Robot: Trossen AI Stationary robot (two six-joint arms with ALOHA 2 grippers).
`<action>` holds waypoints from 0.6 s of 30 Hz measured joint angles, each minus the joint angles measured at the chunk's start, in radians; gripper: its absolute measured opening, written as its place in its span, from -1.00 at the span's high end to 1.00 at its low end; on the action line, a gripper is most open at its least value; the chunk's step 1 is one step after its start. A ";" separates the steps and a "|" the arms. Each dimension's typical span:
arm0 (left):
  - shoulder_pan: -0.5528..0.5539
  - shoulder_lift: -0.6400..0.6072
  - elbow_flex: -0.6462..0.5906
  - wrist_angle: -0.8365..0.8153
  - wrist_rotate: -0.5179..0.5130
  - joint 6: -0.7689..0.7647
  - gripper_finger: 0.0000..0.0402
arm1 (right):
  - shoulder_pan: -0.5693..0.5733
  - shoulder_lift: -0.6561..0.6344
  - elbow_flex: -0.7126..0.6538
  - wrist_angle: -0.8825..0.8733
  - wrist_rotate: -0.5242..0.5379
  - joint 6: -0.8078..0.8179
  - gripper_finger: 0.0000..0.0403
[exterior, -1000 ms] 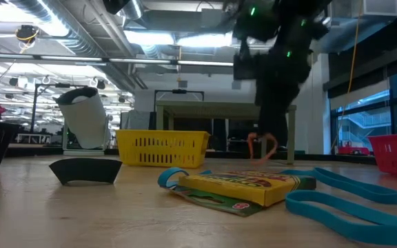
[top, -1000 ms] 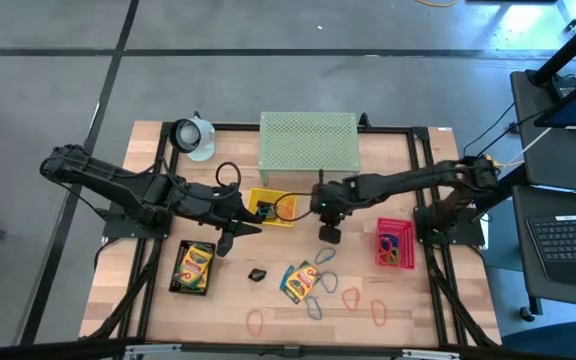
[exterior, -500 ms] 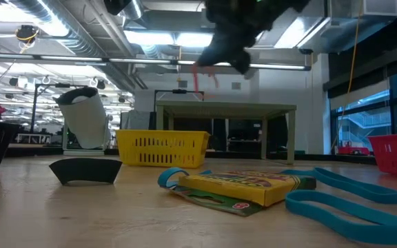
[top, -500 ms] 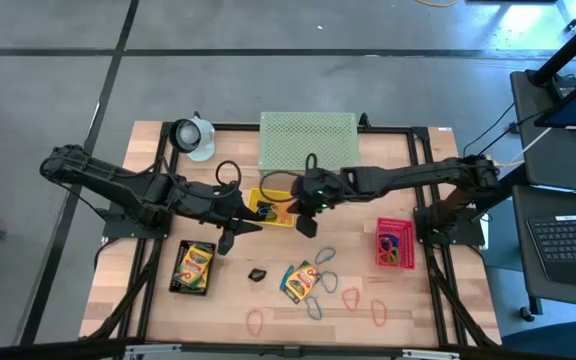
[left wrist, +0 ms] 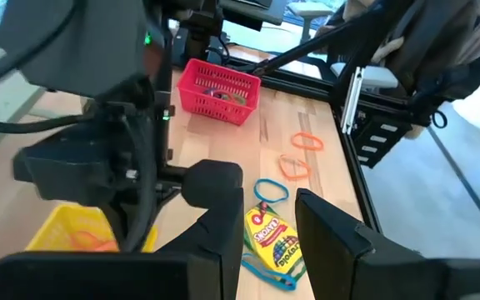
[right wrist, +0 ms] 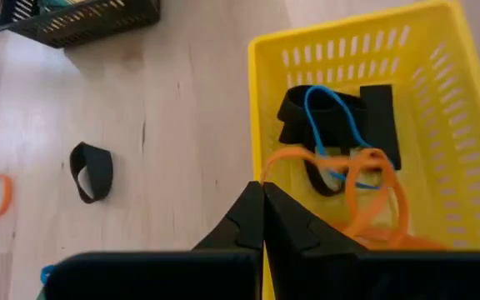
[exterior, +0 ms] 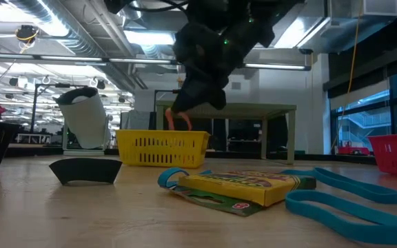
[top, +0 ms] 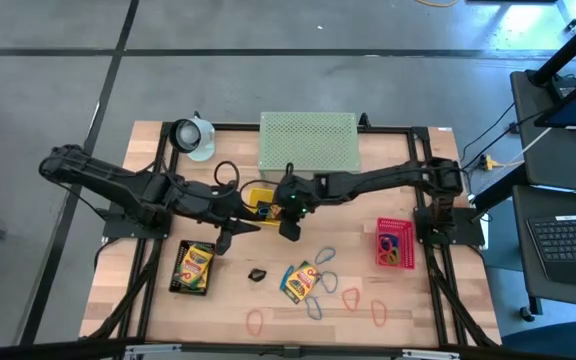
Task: Pick & Place Office Desk Supplies
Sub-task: Put the orange rubber band into the yellow bin
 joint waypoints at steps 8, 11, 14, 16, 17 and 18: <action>-0.030 -0.152 0.000 -0.191 -0.086 0.015 0.48 | -0.023 0.001 0.002 0.000 0.027 -0.001 0.94; -0.056 -0.223 -0.006 -0.227 -0.138 0.010 0.48 | -0.034 0.001 0.002 0.003 0.028 -0.017 0.91; -0.078 -0.309 -0.068 -0.199 -0.186 -0.004 0.48 | -0.048 0.001 0.002 0.002 0.027 -0.017 0.87; -0.087 -0.365 -0.136 -0.161 -0.213 -0.035 0.48 | -0.053 0.001 0.002 -0.002 0.022 -0.017 0.83; -0.090 -0.391 -0.175 -0.140 -0.218 -0.056 0.48 | -0.056 0.001 0.002 -0.005 0.008 -0.016 0.79; -0.092 -0.415 -0.210 -0.120 -0.218 -0.079 0.48 | -0.058 0.001 0.002 -0.009 -0.002 -0.012 0.75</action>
